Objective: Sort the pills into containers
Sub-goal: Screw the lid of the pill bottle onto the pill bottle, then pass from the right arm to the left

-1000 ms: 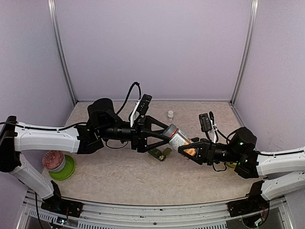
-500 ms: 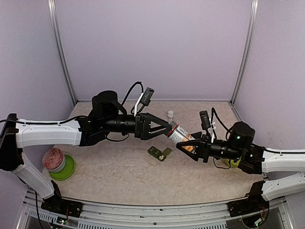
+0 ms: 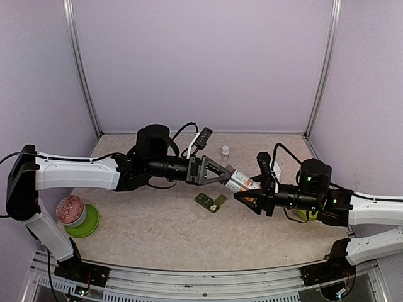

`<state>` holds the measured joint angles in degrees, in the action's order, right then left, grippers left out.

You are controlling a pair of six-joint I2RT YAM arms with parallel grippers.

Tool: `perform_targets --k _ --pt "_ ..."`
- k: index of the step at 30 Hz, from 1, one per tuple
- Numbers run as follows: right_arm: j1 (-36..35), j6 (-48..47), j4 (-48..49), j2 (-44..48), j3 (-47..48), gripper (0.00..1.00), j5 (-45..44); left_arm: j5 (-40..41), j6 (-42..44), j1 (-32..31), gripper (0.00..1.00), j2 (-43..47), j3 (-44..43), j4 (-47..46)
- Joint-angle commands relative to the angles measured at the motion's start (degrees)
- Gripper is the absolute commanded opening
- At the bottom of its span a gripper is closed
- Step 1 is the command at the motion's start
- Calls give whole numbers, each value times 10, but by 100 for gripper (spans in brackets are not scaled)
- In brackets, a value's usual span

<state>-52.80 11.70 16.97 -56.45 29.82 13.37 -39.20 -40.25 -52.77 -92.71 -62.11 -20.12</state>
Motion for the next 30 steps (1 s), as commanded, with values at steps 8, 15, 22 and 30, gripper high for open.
perform_targets --k 8,15,22,30 --pt "-10 -52 -5 2 15 24 -28 -24 -17 6 59 -25 -23 -18" --pt "-12 -20 21 10 3 24 -17 -40 -2 6 39 -25 -12 -53" --pt "-9 95 79 24 -16 26 32 -64 45 -3 38 -2 12 -104" --pt "-8 133 95 8 -14 31 41 -59 77 -13 37 10 13 -108"
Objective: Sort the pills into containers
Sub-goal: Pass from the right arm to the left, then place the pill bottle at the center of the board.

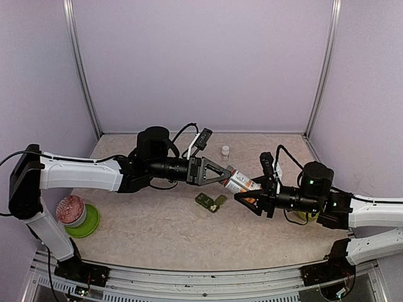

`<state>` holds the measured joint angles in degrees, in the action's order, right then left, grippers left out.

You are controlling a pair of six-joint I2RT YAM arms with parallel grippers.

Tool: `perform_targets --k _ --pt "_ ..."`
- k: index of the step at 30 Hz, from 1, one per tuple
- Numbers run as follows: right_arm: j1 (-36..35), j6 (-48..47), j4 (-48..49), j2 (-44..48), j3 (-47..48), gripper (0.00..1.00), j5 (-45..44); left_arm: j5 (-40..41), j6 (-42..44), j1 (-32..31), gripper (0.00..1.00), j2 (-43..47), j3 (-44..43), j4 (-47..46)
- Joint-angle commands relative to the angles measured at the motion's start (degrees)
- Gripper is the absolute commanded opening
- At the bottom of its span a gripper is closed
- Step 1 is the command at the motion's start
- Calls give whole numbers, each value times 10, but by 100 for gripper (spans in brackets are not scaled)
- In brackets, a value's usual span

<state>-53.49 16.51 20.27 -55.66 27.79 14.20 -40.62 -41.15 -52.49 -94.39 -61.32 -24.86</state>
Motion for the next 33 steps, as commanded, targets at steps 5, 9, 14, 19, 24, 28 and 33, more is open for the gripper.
perform_targets --k 5,9,14,19,24,28,33 --pt "-1 70 47 -7 12 46 12 -16 77 -4 37 35 9 -38" --pt "-1 55 35 -12 17 56 -2 1 55 15 37 38 24 -38" --pt "-1 48 29 -14 20 84 -12 1 48 20 37 35 32 -39" --pt "0 45 15 -11 24 100 -26 7 53 24 36 33 28 -26" --pt "2 28 -32 7 33 100 -79 61 81 43 37 47 22 54" --pt "6 26 -73 23 37 100 -152 157 139 66 37 59 6 159" --pt "10 27 -98 21 39 100 -203 233 181 109 37 63 -5 241"
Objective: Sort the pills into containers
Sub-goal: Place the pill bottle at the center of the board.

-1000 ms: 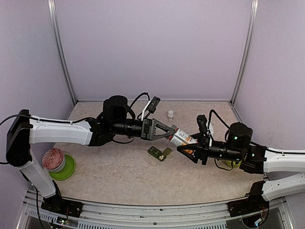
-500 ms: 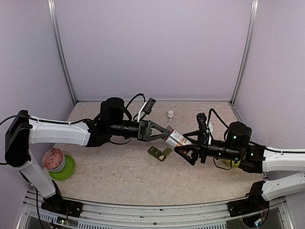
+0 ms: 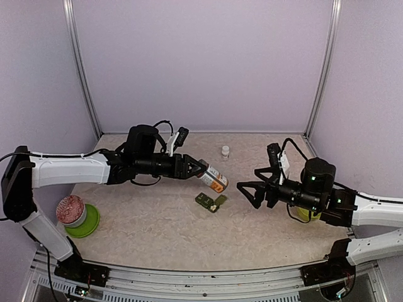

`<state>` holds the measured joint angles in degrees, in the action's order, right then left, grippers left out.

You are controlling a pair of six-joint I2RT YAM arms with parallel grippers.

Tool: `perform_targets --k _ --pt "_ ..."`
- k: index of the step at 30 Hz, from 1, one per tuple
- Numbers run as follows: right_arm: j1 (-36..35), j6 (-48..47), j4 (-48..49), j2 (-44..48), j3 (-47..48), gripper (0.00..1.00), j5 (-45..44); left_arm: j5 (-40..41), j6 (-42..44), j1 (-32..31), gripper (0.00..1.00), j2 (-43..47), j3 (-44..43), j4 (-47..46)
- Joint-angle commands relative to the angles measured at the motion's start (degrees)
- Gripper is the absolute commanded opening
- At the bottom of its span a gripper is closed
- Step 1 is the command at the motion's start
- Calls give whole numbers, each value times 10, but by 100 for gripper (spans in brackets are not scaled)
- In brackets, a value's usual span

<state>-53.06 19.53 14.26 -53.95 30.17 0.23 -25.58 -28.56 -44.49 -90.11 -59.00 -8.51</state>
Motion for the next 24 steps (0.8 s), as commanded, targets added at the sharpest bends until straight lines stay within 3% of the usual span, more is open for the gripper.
perform_targets --k 1,5,10,24 --pt "6 -1 -40 1 16 100 -65 100 65 37 37 20 -33 92" --pt "6 4 -43 -12 13 100 -72 174 110 61 37 15 -49 148" --pt "6 8 -42 -19 9 100 -84 189 128 103 37 7 -54 166" --pt "7 27 -45 -29 -4 100 -91 346 199 143 36 -96 -190 260"
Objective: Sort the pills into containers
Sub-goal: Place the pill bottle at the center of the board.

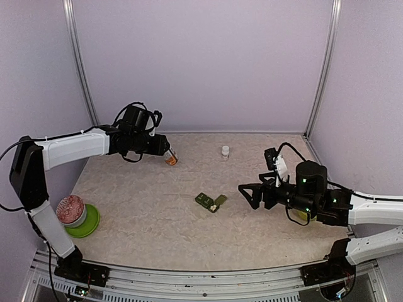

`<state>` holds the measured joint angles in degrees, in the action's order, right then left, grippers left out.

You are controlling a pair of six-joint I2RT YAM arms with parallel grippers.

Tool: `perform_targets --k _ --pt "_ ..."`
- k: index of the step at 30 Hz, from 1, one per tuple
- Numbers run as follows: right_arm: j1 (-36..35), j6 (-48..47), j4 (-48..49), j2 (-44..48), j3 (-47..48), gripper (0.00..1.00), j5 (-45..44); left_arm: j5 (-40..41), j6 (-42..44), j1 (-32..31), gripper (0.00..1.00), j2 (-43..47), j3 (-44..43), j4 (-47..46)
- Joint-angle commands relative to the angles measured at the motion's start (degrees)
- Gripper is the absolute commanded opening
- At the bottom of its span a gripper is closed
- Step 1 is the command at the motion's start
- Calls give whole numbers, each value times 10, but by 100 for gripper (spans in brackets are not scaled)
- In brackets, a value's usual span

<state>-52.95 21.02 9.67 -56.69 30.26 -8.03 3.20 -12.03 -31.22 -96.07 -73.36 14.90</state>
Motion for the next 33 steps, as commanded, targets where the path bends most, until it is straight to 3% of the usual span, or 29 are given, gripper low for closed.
perform_targets --k 1,22,30,33 --pt "6 14 0 0 -6 100 -8 59 38 11 35 -48 -56 32" --pt "7 21 7 -8 -13 100 -2 78 87 31 39 -214 -208 79" --pt "7 21 18 -37 -3 100 10 77 92 32 50 -243 -227 81" --pt "7 22 23 -45 -2 100 11 80 91 34 62 -245 -227 80"
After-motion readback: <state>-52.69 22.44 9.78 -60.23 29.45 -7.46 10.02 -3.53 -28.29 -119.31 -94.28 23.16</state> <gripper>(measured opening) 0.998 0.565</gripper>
